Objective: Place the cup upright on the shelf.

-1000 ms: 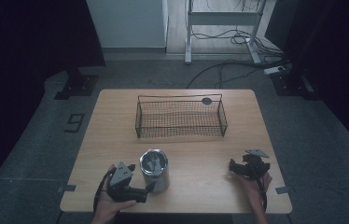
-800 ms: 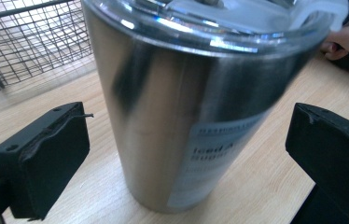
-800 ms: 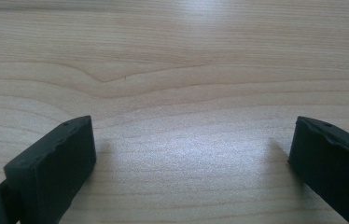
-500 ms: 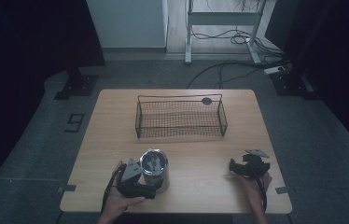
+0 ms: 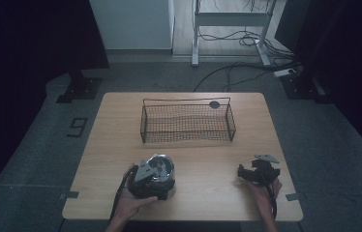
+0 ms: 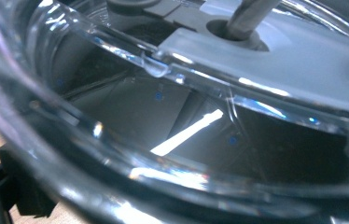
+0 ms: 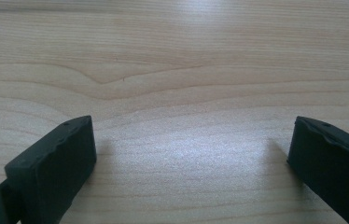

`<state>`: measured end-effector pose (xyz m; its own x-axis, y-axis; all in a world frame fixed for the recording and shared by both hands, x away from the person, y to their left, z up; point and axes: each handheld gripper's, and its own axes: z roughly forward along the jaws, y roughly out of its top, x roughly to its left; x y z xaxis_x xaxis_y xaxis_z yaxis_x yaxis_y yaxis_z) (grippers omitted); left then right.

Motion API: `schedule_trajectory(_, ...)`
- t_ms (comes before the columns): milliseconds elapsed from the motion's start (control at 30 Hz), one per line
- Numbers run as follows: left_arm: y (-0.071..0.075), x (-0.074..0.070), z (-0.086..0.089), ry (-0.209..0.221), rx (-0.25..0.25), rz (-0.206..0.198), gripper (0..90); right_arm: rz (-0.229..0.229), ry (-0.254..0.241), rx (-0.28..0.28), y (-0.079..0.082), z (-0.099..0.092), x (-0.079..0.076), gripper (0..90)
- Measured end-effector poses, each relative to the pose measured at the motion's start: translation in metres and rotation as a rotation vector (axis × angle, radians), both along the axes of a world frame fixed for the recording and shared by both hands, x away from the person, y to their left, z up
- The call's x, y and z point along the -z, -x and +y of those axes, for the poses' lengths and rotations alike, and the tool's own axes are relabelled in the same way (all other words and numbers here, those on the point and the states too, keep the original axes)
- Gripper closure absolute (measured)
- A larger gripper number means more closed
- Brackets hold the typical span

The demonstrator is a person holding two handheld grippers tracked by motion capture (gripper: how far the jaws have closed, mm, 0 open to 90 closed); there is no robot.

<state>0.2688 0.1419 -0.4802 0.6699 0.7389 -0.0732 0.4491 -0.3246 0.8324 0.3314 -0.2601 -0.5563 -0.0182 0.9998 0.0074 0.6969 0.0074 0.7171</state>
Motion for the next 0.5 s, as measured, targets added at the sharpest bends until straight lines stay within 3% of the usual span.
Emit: schedule_trajectory(500,0.0036,0.0019,-0.0026,0.001,-0.028,-0.038,3.1,-0.005,0.002,0.007,0.0005,-0.0003,-0.0002,2.3)
